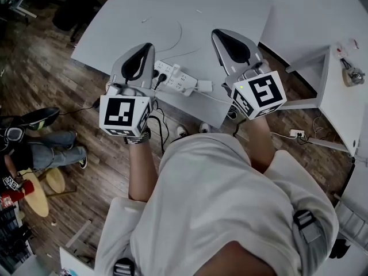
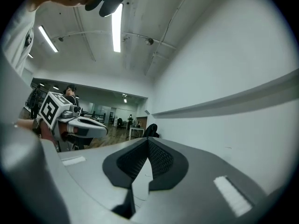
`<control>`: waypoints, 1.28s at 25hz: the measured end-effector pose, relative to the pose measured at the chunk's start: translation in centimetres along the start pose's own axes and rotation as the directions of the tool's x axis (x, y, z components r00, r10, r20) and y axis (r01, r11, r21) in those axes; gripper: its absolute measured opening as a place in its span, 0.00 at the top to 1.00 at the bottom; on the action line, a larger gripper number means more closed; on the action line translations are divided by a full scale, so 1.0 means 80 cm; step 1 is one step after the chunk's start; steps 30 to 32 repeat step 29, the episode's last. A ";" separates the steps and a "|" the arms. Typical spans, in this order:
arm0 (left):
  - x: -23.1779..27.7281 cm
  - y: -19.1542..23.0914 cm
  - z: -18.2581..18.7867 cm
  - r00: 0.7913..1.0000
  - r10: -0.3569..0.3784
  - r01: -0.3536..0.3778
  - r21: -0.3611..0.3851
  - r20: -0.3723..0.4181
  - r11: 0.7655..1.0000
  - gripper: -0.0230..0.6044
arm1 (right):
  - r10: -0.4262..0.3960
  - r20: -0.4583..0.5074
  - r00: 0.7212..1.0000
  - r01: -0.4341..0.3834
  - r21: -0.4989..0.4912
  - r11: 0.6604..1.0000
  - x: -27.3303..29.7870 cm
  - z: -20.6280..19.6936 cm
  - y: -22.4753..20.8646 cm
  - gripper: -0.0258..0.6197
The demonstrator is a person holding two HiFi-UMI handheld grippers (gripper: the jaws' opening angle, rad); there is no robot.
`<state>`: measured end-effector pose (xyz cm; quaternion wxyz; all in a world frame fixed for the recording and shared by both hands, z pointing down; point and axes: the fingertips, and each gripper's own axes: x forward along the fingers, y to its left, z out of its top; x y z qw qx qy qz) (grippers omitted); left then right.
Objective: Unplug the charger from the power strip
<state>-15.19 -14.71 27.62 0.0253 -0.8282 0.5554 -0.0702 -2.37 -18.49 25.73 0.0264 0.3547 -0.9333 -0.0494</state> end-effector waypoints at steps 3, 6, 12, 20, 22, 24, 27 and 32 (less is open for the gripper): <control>-0.007 0.008 0.027 1.000 0.021 -0.022 0.040 0.022 0.999 0.96 | 0.000 0.030 1.000 0.000 -0.015 1.000 0.000 0.026 0.001 0.96; -0.011 0.012 0.040 0.999 0.039 -0.041 0.061 0.034 0.997 0.96 | -0.001 0.046 0.999 0.003 -0.033 0.999 0.001 0.040 0.000 0.96; -0.008 0.013 0.027 0.999 0.042 -0.042 0.054 0.010 0.998 0.96 | 0.001 0.046 0.999 0.001 -0.033 0.999 0.002 0.040 0.002 0.96; 0.000 0.007 0.015 1.000 0.027 -0.026 0.048 -0.016 0.998 0.96 | -0.013 0.031 0.999 0.014 -0.021 1.000 0.002 0.031 -0.002 0.96; 0.001 0.008 0.014 1.000 0.025 -0.025 0.049 -0.018 0.998 0.96 | -0.013 0.031 0.999 0.014 -0.018 1.000 0.003 0.030 -0.001 0.96; 0.001 0.010 0.013 1.000 0.022 -0.020 0.046 -0.022 0.999 0.96 | -0.015 0.031 0.999 0.016 -0.018 1.000 0.005 0.029 0.000 0.96; 0.001 0.010 0.010 0.999 0.013 -0.012 0.044 -0.030 0.999 0.96 | -0.015 0.026 1.000 0.015 -0.021 1.000 0.007 0.028 0.002 0.96; 0.000 0.009 0.010 0.999 0.011 -0.009 0.046 -0.034 0.999 0.96 | -0.011 0.020 1.000 0.012 -0.024 1.000 0.008 0.028 0.005 0.96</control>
